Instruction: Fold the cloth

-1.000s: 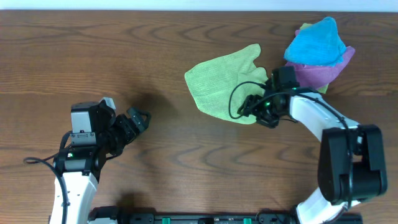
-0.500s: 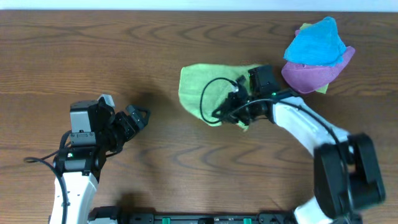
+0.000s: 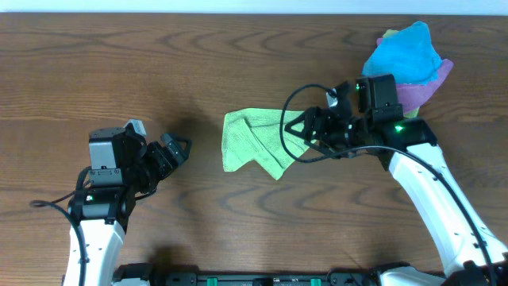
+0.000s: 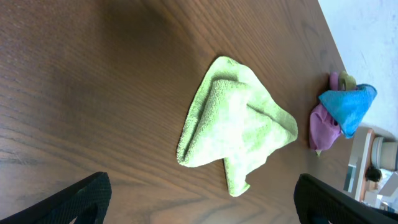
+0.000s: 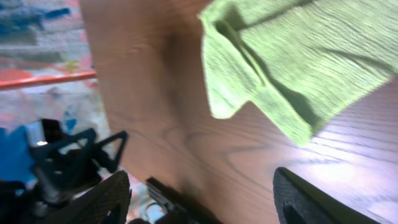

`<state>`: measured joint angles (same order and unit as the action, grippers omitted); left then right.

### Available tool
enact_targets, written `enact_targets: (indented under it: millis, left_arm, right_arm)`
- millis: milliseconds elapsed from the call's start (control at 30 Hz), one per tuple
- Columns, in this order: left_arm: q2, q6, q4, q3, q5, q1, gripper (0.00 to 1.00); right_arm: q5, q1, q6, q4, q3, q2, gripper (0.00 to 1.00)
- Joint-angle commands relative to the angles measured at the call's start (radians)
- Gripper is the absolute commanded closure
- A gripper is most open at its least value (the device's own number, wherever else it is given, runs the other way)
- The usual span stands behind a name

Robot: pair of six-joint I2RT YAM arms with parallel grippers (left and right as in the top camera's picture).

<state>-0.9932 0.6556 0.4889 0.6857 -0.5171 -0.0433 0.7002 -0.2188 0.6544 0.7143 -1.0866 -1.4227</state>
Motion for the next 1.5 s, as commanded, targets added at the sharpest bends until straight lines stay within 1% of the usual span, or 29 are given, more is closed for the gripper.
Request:
enact_targets:
  millis: [0,67,133,233,333,433,467,500,533,600,700,767,867,1000,1167,1467]
  left_arm:
    - [-0.002,0.005,-0.005,0.024,-0.008,-0.002,0.04]
    - [-0.002,0.023,-0.003,0.024,-0.017,-0.001,0.05]
    - [-0.002,0.026,-0.005,0.024,-0.047,-0.001,0.04]
    - [-0.002,0.024,-0.004,0.024,-0.068,-0.001,0.04]
    - [-0.002,0.020,-0.017,0.024,-0.091,-0.001,0.04]
    - [-0.002,0.017,-0.027,0.024,-0.108,0.000,0.00]
    - [-0.002,0.007,-0.027,0.024,-0.108,0.001,0.00]
    - [-0.002,-0.003,-0.026,0.025,-0.108,0.005,0.05]
    - [-0.002,-0.018,-0.026,0.027,-0.108,0.011,0.07]
    - [-0.002,-0.035,-0.019,0.035,-0.109,0.021,0.09]
    - [-0.002,-0.052,-0.002,0.057,-0.103,0.029,0.08]
    - [-0.002,-0.055,0.004,0.066,-0.104,0.029,0.05]
    - [-0.002,-0.053,0.008,0.071,-0.109,0.029,0.05]
    - [-0.002,-0.049,0.012,0.071,-0.116,0.029,0.04]
    - [-0.002,-0.038,0.012,0.071,-0.116,0.029,0.04]
    - [-0.002,-0.023,0.011,0.071,-0.115,0.029,0.03]
  right_arm:
    - [-0.024,0.002,-0.134,0.058,0.004,-0.003,0.25]
    - [-0.042,-0.003,-0.187,0.122,0.004,-0.006,0.24]
    - [-0.104,-0.017,-0.231,0.183,0.004,-0.013,0.23]
    - [-0.188,-0.047,-0.283,0.217,0.004,-0.031,0.22]
    - [-0.196,-0.076,-0.320,0.185,0.004,-0.063,0.23]
    - [-0.200,-0.099,-0.357,0.146,0.004,-0.119,0.24]
    - [-0.200,-0.110,-0.380,0.130,0.004,-0.152,0.25]
    - [-0.200,-0.116,-0.396,0.118,0.004,-0.175,0.25]
    - [-0.201,-0.122,-0.421,0.100,0.004,-0.208,0.25]
    - [-0.208,-0.123,-0.449,0.073,0.004,-0.256,0.25]
    - [-0.206,-0.123,-0.488,0.024,0.004,-0.314,0.24]
    - [-0.206,-0.123,-0.497,0.000,0.004,-0.343,0.24]
    - [-0.191,-0.123,-0.514,-0.021,0.004,-0.387,0.25]
    - [-0.174,-0.123,-0.526,-0.025,0.004,-0.428,0.28]
    - [-0.161,-0.123,-0.529,-0.030,0.004,-0.436,0.35]
    - [-0.140,-0.148,-0.537,-0.050,0.004,-0.436,0.37]
